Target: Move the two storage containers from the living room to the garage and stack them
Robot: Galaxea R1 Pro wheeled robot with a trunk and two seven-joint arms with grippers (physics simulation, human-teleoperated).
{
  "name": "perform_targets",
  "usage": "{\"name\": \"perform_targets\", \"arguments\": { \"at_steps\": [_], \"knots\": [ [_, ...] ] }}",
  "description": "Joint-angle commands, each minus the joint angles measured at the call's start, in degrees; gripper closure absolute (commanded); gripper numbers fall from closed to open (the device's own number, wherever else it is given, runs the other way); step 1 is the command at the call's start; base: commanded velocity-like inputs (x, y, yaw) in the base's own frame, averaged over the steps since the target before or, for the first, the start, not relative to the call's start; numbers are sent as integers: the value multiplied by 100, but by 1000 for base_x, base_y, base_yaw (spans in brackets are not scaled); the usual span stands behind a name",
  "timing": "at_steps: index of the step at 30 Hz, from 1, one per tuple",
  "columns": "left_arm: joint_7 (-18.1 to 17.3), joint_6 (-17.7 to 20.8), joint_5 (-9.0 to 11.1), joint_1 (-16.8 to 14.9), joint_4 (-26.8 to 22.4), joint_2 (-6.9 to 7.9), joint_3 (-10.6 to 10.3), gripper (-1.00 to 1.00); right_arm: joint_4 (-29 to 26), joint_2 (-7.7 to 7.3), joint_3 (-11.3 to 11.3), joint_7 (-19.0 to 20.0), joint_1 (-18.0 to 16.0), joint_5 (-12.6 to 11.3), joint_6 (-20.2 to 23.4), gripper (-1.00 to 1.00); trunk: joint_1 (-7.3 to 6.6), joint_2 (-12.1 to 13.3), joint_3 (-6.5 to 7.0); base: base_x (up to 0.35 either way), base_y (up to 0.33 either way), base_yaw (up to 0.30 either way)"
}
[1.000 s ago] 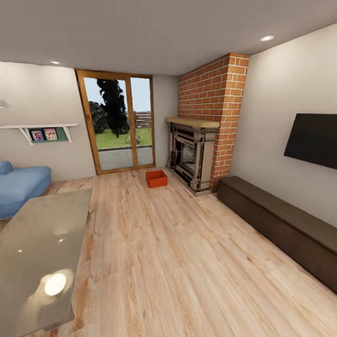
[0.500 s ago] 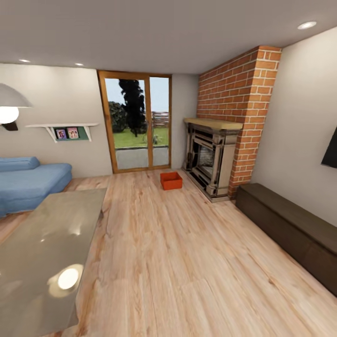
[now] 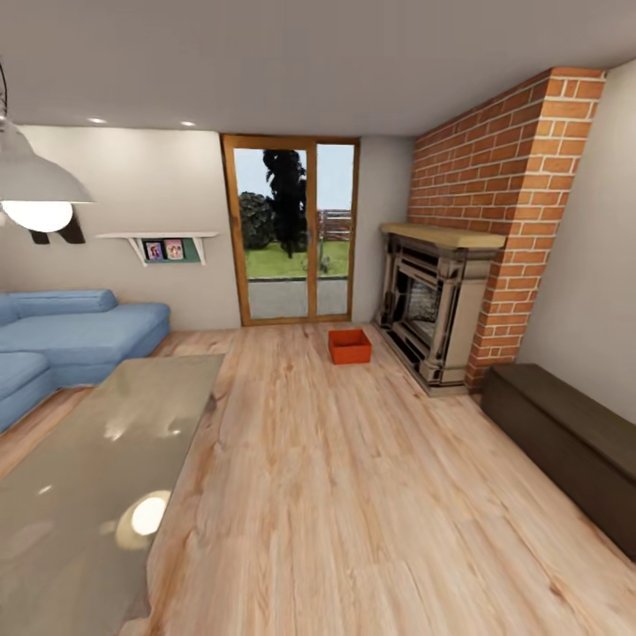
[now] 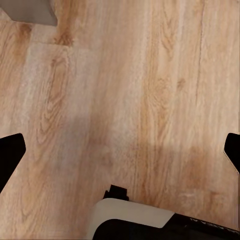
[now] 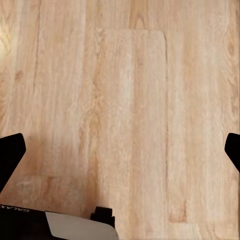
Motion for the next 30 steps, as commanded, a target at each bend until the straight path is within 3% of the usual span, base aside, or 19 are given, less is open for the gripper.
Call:
{"name": "perform_targets", "arguments": {
  "at_steps": [1, 7, 30],
  "knots": [
    [4, -42, 22, -10, 28, 0, -3, -100, 22, -1, 42, 2, -6, 4, -38, -100, 5, -4, -2, 273, -229, 252],
    [4, -42, 22, -8, 30, 3, -3, -100, 22, -1, 42, 2, -6, 4, -38, -100, 5, -4, -2, 272, -230, 119],
    [-3, -42, 23, -9, 23, 4, -3, -100, 22, -1, 42, 2, -6, 4, -47, -100, 5, -4, -2, 278, -212, 3]
  ]
}}
